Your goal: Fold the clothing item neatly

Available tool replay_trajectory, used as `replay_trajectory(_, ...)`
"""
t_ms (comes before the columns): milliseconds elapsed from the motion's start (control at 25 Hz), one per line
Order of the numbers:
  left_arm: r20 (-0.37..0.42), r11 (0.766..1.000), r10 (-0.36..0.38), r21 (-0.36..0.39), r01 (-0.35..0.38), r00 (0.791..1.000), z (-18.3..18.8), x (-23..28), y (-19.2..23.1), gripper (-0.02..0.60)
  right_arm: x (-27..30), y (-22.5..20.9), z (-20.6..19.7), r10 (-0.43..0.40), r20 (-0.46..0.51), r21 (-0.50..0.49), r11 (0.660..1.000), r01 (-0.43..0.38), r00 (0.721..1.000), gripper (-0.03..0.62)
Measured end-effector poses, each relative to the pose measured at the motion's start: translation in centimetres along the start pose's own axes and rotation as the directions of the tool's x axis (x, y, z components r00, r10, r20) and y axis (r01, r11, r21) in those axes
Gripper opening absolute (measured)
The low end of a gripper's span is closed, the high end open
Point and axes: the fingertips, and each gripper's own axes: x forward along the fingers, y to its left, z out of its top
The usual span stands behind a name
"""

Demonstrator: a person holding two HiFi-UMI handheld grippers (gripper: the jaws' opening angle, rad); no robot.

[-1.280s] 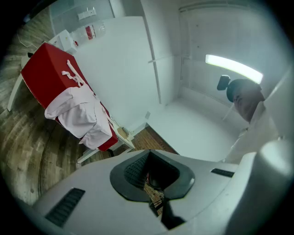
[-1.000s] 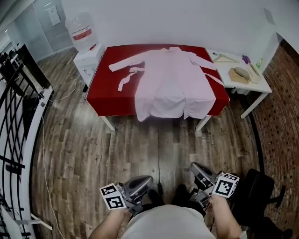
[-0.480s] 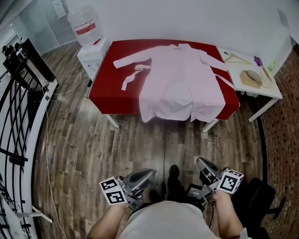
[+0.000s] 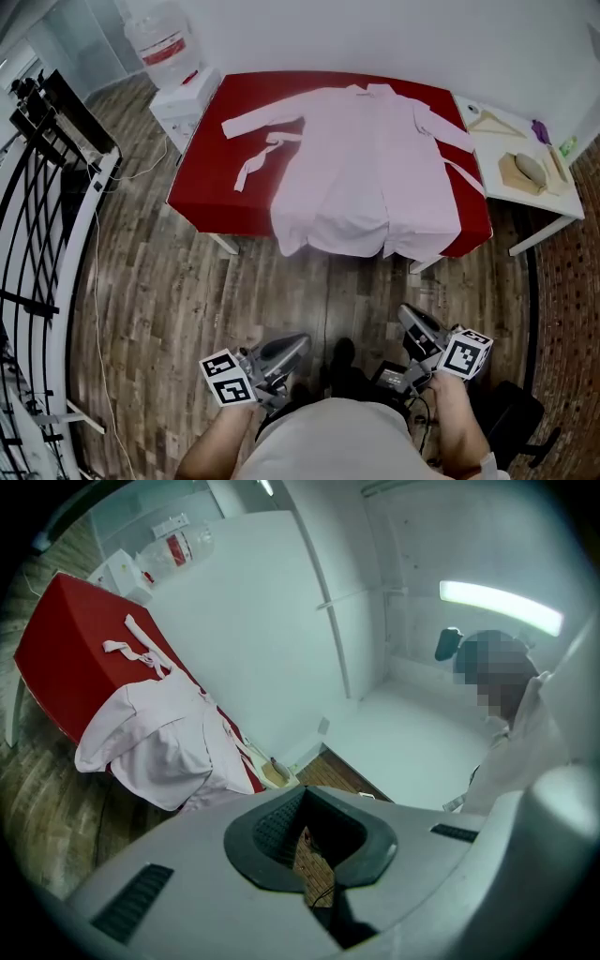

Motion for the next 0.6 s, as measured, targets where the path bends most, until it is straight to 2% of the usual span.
replay_trajectory(600, 0.047, 0.991, 0.131, 0.007, -0.132, 0.99, 3.6, 7.8, 3.7, -0.003, 2.0, -4.9, 7.5, 0.047, -0.017, 0.012, 0.999, -0.046, 0.999, 0.015)
